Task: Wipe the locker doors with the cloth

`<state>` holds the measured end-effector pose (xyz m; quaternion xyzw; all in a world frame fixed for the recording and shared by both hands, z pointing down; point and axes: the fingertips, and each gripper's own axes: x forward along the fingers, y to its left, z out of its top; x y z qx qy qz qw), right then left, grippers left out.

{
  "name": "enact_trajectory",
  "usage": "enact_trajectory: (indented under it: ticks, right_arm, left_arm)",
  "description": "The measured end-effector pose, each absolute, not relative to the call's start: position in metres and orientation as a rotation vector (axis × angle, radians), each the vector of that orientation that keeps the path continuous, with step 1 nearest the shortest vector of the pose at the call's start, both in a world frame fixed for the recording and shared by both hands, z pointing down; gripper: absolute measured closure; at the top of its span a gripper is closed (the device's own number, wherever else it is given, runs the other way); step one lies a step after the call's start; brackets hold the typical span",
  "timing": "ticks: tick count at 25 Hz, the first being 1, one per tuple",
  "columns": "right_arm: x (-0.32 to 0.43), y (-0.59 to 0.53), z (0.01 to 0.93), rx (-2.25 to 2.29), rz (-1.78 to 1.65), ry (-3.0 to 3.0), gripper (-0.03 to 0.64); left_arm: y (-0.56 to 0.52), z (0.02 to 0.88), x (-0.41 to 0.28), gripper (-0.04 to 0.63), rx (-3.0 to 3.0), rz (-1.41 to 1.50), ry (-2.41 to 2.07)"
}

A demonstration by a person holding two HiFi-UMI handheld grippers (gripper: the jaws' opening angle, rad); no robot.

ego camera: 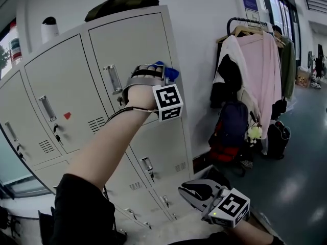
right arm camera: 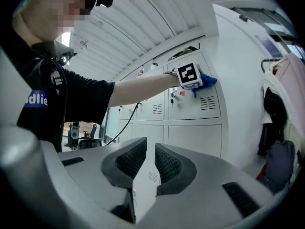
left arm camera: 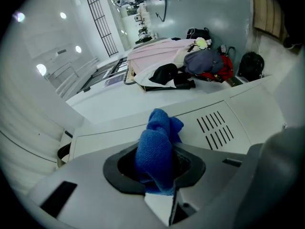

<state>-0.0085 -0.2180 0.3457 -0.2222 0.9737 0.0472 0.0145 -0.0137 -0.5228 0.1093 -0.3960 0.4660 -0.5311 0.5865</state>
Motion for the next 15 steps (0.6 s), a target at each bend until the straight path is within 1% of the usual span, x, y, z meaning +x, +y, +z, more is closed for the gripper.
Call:
enact_trajectory:
  ticks: [5, 11, 15]
  right_arm:
    - [-0.004, -0.217, 0.345, -0.71, 0.121, 3.02, 0.565]
    - [-0.024, -0.203, 0.341, -0.636, 0.159, 3.031, 0.565]
    - [-0.033, -0.195, 0.343, -0.621, 0.116, 3.049, 0.565]
  left_arm:
    - [-0.511, 0.131, -0.01, 0.483, -0.955, -1.239, 1.044]
    - [-0.495, 0.14, -0.057, 0.483, -0.956, -1.282, 1.073]
    - [-0.488, 0.151, -0.075, 0.483, -0.953, -1.309, 1.078]
